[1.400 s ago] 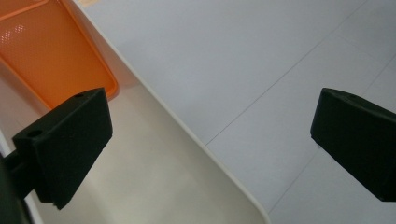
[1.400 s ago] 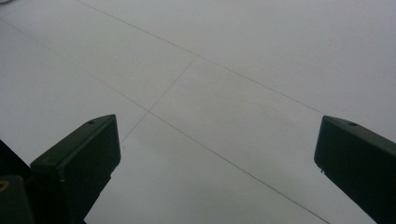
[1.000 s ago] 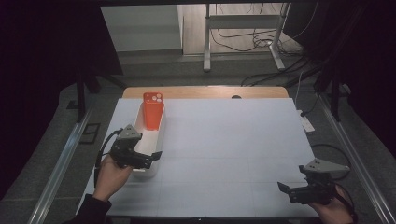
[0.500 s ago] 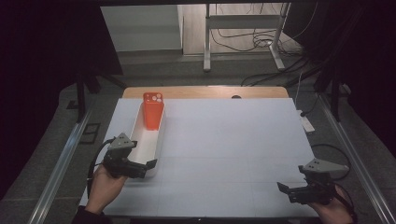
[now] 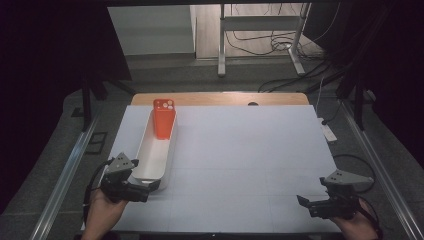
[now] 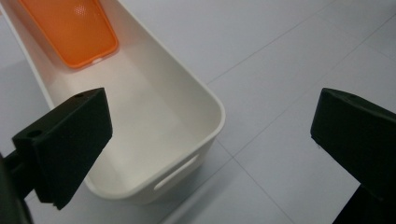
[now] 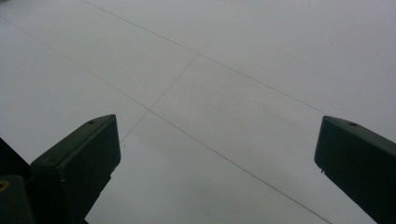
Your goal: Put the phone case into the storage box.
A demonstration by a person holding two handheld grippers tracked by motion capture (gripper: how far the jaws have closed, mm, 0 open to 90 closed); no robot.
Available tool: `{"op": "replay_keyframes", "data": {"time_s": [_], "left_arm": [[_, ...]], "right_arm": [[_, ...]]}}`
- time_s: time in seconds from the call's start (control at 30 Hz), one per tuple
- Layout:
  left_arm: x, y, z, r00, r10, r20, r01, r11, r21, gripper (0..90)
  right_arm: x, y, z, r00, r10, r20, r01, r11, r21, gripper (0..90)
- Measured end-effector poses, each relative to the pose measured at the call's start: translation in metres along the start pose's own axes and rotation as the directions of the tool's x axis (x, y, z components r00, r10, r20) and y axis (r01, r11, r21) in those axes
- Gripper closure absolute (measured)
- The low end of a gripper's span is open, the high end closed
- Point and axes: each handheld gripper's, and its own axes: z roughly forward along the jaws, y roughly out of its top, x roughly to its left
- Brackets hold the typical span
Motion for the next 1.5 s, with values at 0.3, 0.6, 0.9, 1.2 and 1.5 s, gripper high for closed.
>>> {"op": "replay_keyframes", "data": {"time_s": [0.3,0.6,0.9,1.2,1.5], "left_arm": [[-0.003,-0.012,-0.01,0.9998,-0.017,-0.007,0.017,0.9998,-0.005,0.0],[-0.002,-0.026,-0.017,0.9985,-0.05,-0.023,0.049,0.9988,-0.003,0.0],[0.0,-0.042,-0.022,0.995,-0.08,-0.059,0.081,0.9966,0.014,0.0],[0.001,-0.055,-0.026,0.9903,-0.113,-0.08,0.116,0.993,0.024,0.0],[0.0,-0.056,-0.027,0.9894,-0.115,-0.088,0.117,0.9929,0.02,0.0]], "right_arm": [[0.0,0.0,0.0,1.0,0.001,0.0,-0.001,1.0,0.001,0.2],[0.0,0.0,0.0,1.0,0.001,0.002,-0.001,1.0,0.001,0.2],[0.0,0.0,0.0,1.0,0.001,0.003,-0.001,1.0,0.001,0.0],[0.0,0.0,0.0,1.0,0.004,0.005,-0.004,1.0,-0.002,0.0],[0.0,0.0,0.0,1.0,0.001,0.007,-0.001,1.0,0.002,0.0]]}}
